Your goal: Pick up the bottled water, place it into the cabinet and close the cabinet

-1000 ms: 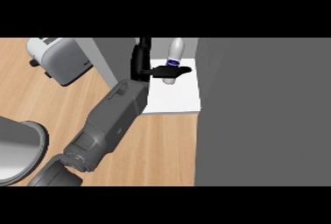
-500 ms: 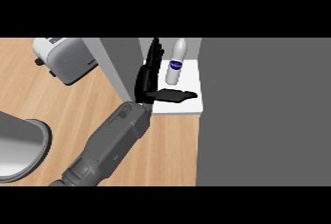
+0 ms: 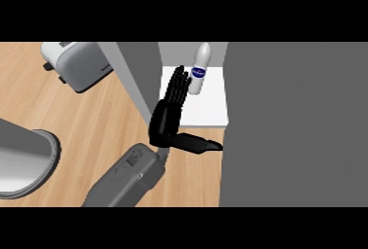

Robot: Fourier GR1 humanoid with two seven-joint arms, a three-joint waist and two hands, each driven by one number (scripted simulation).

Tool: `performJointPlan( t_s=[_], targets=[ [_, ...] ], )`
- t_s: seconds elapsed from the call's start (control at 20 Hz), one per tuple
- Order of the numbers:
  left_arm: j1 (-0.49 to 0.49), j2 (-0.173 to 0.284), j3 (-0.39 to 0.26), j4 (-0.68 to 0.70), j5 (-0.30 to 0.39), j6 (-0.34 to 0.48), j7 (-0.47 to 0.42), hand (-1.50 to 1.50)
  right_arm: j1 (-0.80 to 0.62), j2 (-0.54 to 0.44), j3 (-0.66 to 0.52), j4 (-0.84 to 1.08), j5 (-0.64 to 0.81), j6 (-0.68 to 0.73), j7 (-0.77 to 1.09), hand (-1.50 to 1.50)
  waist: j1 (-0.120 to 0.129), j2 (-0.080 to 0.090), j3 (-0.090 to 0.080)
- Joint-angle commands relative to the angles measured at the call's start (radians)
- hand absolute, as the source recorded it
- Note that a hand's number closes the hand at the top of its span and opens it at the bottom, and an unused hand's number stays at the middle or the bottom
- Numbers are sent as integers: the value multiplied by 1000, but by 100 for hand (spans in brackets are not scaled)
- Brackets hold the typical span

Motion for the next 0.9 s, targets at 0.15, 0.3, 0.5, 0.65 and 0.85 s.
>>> performJointPlan(
  t_s=[0.15, 0.3, 0.5, 0.65, 0.85],
  targets=[
    [188, 91, -80, -291, -16, 13, 104, 150, 9, -83, 1, -125, 70, 68, 14, -150, 7, -2, 0],
    [277, 141, -86, -363, -6, -5, 106, 150, 60, -152, -20, -152, 76, 149, -23, 150, -6, -5, 0],
    [406, 201, -112, -483, -23, 6, 91, 150, 51, -206, 34, -175, 115, 192, 14, 150, 6, -3, -1],
    [455, 260, -57, -528, -5, -6, 75, -150, 70, -239, 85, -233, 142, 237, 12, 150, -2, -2, -2],
    [566, 361, 6, -646, 41, -35, 76, -150, 83, -243, 121, -255, 225, 274, -60, 150, -8, -9, -2]
  ],
)
